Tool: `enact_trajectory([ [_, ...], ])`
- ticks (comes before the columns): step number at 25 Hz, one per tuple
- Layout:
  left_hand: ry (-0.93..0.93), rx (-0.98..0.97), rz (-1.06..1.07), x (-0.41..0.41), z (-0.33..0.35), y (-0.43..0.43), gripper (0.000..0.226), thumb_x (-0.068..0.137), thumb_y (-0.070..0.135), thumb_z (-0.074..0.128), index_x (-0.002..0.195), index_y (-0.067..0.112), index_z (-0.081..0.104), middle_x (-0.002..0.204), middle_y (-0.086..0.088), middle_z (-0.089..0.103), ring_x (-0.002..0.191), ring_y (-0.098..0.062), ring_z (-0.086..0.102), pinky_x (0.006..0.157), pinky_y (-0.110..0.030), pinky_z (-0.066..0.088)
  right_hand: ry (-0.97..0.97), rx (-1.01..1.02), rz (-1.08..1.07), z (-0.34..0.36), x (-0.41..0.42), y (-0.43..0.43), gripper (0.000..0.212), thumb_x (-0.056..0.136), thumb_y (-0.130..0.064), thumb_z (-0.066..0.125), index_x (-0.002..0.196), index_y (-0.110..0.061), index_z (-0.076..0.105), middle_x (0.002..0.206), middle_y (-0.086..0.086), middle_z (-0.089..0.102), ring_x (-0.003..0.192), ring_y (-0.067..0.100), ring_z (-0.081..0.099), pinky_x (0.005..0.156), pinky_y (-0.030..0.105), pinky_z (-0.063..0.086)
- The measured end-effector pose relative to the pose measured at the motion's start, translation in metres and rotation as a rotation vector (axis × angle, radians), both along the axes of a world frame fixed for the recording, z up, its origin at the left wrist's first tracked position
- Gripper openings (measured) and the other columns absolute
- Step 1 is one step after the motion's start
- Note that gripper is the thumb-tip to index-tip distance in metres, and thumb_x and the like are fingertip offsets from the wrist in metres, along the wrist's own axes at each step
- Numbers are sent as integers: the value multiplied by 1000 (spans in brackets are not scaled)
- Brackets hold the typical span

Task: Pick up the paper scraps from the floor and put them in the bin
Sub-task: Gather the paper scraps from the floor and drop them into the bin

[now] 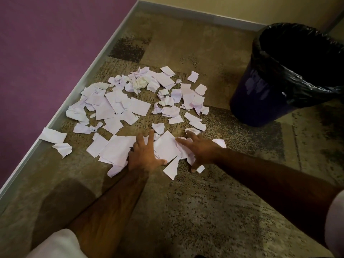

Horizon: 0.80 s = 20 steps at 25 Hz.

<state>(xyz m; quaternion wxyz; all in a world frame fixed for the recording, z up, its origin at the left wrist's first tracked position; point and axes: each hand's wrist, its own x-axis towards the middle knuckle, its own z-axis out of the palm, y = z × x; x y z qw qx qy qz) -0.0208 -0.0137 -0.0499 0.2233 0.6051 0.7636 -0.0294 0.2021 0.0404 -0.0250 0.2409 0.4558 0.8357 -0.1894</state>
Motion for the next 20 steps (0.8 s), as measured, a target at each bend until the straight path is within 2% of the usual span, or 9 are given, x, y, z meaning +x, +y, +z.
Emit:
enact_trajectory([
  [3, 27, -39, -107, 4, -1, 1, 117, 64, 65, 75, 150, 43, -1, 160, -7, 18, 143, -32, 24, 106, -53, 38, 86, 47, 18, -6, -12, -8, 108, 73, -47, 80, 152, -49, 5, 156, 13, 19, 139, 35, 30, 97, 52, 49],
  [5, -51, -28, -134, 4, -2, 0, 103, 75, 49, 76, 151, 44, 8, 155, -7, 25, 140, -30, 28, 102, -50, 44, 144, 52, 12, -9, -14, -14, 79, 85, -39, 70, 150, -44, 25, 146, 14, 30, 130, 31, 39, 98, 44, 48],
  [8, -255, 86, -151, 3, -8, -3, 63, 86, 18, 69, 141, 35, 44, 142, -6, 43, 128, -25, 46, 99, -40, 47, 191, 27, -45, -8, -10, -16, 35, 91, -12, 58, 126, -18, 61, 136, 18, 42, 117, 34, 52, 92, 35, 44],
  [10, -379, 162, -66, 7, -11, -5, 32, 88, 9, 62, 116, 23, 67, 124, -4, 61, 110, -21, 61, 90, -26, 49, 181, 49, -95, -5, -3, -15, 27, 87, 0, 55, 108, -11, 68, 127, 18, 49, 110, 34, 57, 86, 33, 47],
  [11, -405, 162, 20, 11, -8, -4, 23, 89, 8, 61, 106, 19, 72, 116, -3, 67, 100, -17, 64, 83, -21, 47, 186, 60, -146, -2, 0, -14, 27, 84, 3, 57, 103, -11, 69, 122, 16, 52, 106, 31, 58, 84, 32, 49],
  [13, -436, 152, 140, 20, 5, 3, 17, 91, 8, 60, 99, 13, 75, 110, -3, 72, 89, -12, 62, 78, -19, 45, 223, 89, -226, 8, 8, -11, 23, 82, 4, 62, 97, -10, 72, 114, 12, 59, 101, 26, 60, 82, 29, 49],
  [16, -496, 223, 136, 27, 42, 22, 17, 91, 7, 59, 95, 9, 76, 116, -2, 71, 90, -13, 61, 76, -18, 43, 276, 103, -338, 30, 18, -5, 17, 81, 4, 67, 87, -10, 75, 96, 8, 72, 84, 19, 67, 70, 24, 51],
  [18, -525, 249, 114, 30, 72, 39, 19, 92, 6, 58, 92, 12, 76, 111, -2, 73, 88, -13, 62, 74, -17, 42, 342, 92, -467, 47, 27, -1, 17, 82, 4, 67, 83, -10, 75, 86, 3, 74, 75, 14, 67, 64, 22, 53],
  [20, -504, 212, 31, 33, 104, 57, 19, 92, 7, 59, 92, 12, 77, 111, -4, 73, 97, -16, 63, 79, -16, 39, 415, 104, -545, 68, 39, -1, 15, 81, 4, 69, 82, -10, 75, 82, -2, 72, 72, 11, 66, 63, 23, 56],
])
